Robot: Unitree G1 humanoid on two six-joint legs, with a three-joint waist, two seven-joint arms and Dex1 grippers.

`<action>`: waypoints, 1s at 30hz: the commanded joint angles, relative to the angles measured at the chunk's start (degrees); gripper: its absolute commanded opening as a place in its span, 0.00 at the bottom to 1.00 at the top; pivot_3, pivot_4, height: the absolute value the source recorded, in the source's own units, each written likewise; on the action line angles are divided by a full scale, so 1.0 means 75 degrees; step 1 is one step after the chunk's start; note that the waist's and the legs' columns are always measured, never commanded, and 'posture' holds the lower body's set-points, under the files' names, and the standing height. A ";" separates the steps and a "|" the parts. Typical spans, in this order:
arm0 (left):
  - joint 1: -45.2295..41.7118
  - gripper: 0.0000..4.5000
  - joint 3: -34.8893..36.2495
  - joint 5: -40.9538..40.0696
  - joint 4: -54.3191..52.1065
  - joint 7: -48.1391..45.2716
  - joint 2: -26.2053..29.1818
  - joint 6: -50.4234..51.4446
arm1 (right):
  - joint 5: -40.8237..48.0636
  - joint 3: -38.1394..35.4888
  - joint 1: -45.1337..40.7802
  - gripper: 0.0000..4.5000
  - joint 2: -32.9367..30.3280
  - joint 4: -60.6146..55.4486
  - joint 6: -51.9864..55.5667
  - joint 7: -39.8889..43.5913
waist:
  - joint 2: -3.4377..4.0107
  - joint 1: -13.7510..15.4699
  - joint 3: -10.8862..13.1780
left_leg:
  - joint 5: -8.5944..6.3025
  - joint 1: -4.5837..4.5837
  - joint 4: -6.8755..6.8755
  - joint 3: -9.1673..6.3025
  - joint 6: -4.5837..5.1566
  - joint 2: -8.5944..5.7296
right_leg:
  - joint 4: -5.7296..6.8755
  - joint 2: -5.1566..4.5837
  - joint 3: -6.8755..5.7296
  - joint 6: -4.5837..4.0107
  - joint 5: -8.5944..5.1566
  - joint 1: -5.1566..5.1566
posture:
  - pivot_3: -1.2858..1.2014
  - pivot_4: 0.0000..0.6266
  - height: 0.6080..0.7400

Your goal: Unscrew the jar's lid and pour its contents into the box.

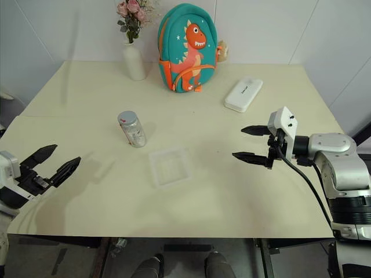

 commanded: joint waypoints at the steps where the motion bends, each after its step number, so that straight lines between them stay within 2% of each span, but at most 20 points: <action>1: -0.0079 1.00 0.0064 0.0010 -0.0007 0.0034 0.0000 -0.0140 | 0.0134 -0.0287 -0.0160 0.99 -0.0130 -0.0162 -0.0094 -0.0061 | 0.0000 0.0006 0.0000 | 0.0000 0.0000 0.0000 0.0000 0.0000 0.0000 | 0.0000 0.0000 0.0000 0.0000 0.0000 0.0000 | 0.52 0.24 1.00; 10: -0.0770 1.00 -0.0275 0.0137 0.0444 -0.0042 0.0255 -0.0022 | 0.0385 -0.0143 -0.0370 0.99 0.0092 -0.0445 0.0147 -0.0121 | 0.0000 0.0030 0.0000 | 0.0000 -0.0001 0.0002 -0.0001 0.0000 0.0000 | 0.0000 0.0001 -0.0001 0.0001 0.0001 0.0000 | 0.52 0.24 1.00; 15: -0.1504 1.00 -0.0823 0.0537 0.1231 -0.0326 0.0398 -0.0271 | 0.0503 -0.0118 -0.0352 0.99 0.0164 -0.0678 0.0231 -0.0162 | 0.0000 0.0057 0.0000 | 0.0000 -0.0001 0.0005 -0.0001 0.0000 -0.0002 | 0.0001 0.0001 -0.0002 0.0004 0.0002 0.0001 | 0.52 0.24 1.00; 21: -0.3035 1.00 -0.1852 0.1011 0.2697 -0.0913 0.0162 -0.0679 | 0.0501 -0.0182 -0.0313 0.99 0.0354 -0.0903 0.0164 -0.0478 | 0.0001 0.0156 0.0000 | 0.0001 -0.0003 0.0010 -0.0002 -0.0001 -0.0002 | 0.0010 0.0004 -0.0004 0.0005 0.0003 -0.0004 | 0.52 0.24 1.00; 30: -0.5012 1.00 -0.2646 0.1555 0.5320 -0.1789 -0.0027 -0.1328 | 0.0671 -0.0472 0.0271 0.99 0.0310 -0.1717 0.0366 -0.1052 | 0.0000 0.0193 0.0000 | 0.0005 -0.0026 0.0023 -0.0010 0.0002 0.0000 | 0.0024 0.0011 -0.0012 0.0006 0.0002 -0.0025 | 0.52 0.24 1.00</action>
